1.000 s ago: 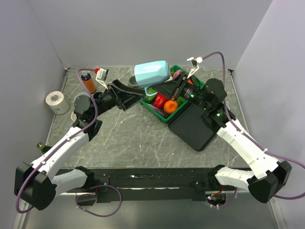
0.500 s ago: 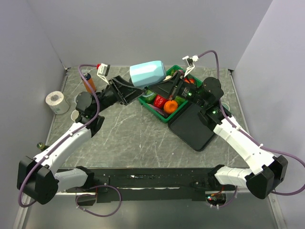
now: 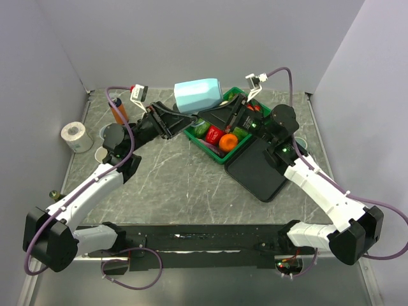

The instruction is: Turn the mug right side up

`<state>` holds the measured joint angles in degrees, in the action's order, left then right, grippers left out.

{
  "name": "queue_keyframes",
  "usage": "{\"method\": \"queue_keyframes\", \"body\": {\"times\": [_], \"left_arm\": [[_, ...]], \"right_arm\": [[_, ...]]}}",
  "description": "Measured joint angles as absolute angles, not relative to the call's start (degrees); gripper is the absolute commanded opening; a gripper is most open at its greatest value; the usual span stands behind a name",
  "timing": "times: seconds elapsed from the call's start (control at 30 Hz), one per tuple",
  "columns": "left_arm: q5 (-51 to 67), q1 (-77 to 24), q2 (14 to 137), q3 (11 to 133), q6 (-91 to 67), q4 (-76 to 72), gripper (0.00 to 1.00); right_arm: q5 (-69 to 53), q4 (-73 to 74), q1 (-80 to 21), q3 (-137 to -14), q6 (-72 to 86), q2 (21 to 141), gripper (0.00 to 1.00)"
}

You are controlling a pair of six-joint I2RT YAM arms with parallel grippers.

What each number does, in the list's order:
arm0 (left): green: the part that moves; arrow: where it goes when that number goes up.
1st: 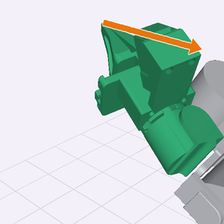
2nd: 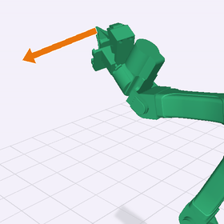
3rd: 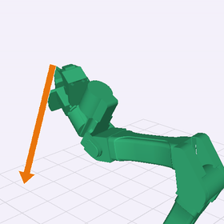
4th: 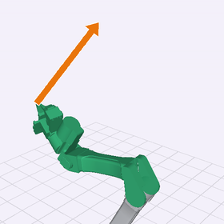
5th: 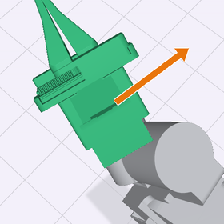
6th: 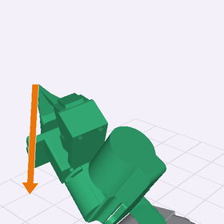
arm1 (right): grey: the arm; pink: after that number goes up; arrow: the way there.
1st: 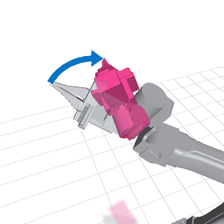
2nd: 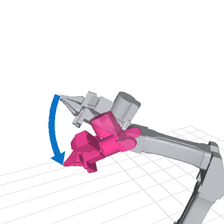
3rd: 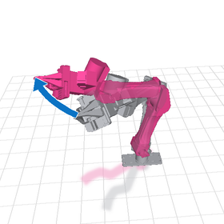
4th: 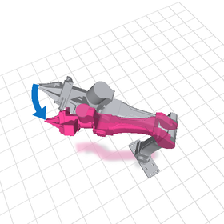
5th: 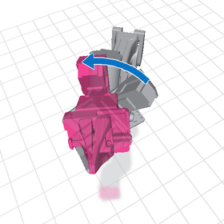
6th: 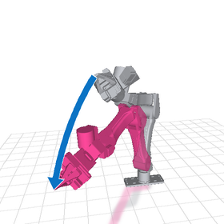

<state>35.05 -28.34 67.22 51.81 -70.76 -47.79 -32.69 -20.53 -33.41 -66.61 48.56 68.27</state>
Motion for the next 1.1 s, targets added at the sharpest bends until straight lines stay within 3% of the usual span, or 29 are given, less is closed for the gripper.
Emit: {"method": "queue_keyframes", "body": {"times": [0.13, 0.47, 0.67, 0.7, 0.73, 0.8, 0.83, 0.87, 0.93, 1.1], "left_arm": [[34.0, -28.3, 67.2, 51.8, -70.8, -47.2, 0.38], [30.6, -28.4, 65.0, 51.8, -68.5, -42.6, 0.01], [28.8, -28.4, 63.4, 51.8, -66.8, -39.8, 0.01], [28.4, -28.5, 63.1, 51.8, -66.6, -39.3, 0.01], [28.1, -28.5, 62.9, 51.8, -66.3, -38.8, 0.01], [27.5, -28.6, 62.5, 51.8, -65.4, -37.8, 0.01], [27.0, -28.7, 62.3, 51.8, -65.1, -37.0, 0.01], [26.2, -28.7, 62.0, 51.8, -64.7, -36.2, 0.01], [24.3, -28.7, 61.5, 51.8, -63.4, -33.2, 0.01], [19.6, -28.7, 60.3, 51.9, -59.0, -25.1, 0.01]], "right_arm": [[-31.3, -21.7, -33.9, -65.9, 48.4, 68.4, 0.00], [-25.5, -23.1, -37.2, -65.4, 46.4, 68.5, 0.00], [-24.2, -23.2, -38.2, -65.4, 45.3, 68.5, 0.01], [-24.0, -23.1, -38.3, -65.4, 45.2, 68.5, 0.07], [-23.9, -23.0, -38.4, -65.4, 45.0, 68.5, 0.27], [-23.5, -22.5, -38.5, -65.4, 44.5, 68.5, 0.55], [-23.6, -22.2, -38.6, -65.4, 44.0, 68.5, 0.77], [-24.0, -21.5, -38.8, -65.4, 43.7, 68.5, 0.85], [-24.2, -20.2, -39.6, -65.3, 42.4, 68.5, 0.98], [-22.5, -14.9, -40.2, -64.1, 40.1, 68.5, 1.00]]}}
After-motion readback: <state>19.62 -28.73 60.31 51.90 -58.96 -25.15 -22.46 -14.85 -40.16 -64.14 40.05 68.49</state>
